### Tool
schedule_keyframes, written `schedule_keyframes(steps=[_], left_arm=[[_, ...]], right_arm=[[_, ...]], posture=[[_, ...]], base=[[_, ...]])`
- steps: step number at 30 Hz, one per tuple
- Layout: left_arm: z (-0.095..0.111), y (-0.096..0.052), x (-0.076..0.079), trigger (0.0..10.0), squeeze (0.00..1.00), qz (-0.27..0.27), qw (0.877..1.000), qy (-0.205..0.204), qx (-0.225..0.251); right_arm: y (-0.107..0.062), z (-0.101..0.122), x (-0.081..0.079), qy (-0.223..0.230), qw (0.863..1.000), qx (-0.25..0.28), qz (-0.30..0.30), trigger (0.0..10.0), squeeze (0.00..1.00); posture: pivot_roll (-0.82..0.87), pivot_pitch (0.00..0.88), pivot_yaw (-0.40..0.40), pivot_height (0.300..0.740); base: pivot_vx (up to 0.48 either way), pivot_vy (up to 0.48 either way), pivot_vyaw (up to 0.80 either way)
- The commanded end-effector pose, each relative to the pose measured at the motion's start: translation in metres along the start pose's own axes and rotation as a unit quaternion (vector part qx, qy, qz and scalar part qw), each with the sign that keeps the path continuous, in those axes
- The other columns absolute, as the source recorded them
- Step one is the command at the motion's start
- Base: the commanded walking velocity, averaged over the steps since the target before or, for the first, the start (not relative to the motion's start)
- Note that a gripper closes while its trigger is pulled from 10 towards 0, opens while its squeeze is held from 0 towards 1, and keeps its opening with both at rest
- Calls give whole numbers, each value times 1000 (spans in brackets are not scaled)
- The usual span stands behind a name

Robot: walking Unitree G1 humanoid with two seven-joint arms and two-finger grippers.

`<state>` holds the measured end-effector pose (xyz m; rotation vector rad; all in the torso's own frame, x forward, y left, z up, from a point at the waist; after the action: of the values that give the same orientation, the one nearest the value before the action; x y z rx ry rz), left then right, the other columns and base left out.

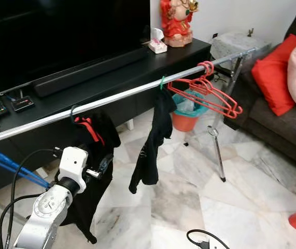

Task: Hang hanger

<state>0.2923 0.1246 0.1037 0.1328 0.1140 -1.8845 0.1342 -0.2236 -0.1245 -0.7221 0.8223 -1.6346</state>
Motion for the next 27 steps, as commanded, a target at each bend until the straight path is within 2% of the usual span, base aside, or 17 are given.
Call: schedule_keyframes(steps=[1,9,15,27], left_arm=[[-5,-3,-4,10000,0,4,1000,5,-13],[-4,-4,-1,10000,0,2,1000,6,-15],[-1,-7,6,10000,0,-14,1000,0,-10],[1,-5,8,10000,0,-18,1000,-1,-15]], right_arm=[[0,-3,-6,-2,1000,-3,8,10000,0],[-1,-5,-4,-5,1000,-5,9,10000,0],[-1,-4,-2,-15,1000,-6,13,10000,0],[0,-2,-6,-4,1000,-2,11,10000,0]], posture=[[73,0,16,740],[65,0,4,740],[83,0,-8,740],[73,0,6,740]], base=[[0,375,0],[0,376,0],[0,0,0],[0,0,0]])
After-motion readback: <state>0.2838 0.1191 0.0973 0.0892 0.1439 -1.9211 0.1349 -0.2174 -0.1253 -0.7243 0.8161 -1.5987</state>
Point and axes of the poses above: a point about 5 cm out from each wrist's last joint towards the gripper, its own y axis pointing out of the wrist towards the gripper, its own z axis along the axis of the wrist's last joint, x = y × z, the point moved 3 cm from there along y, pointing out of the wrist towards the gripper
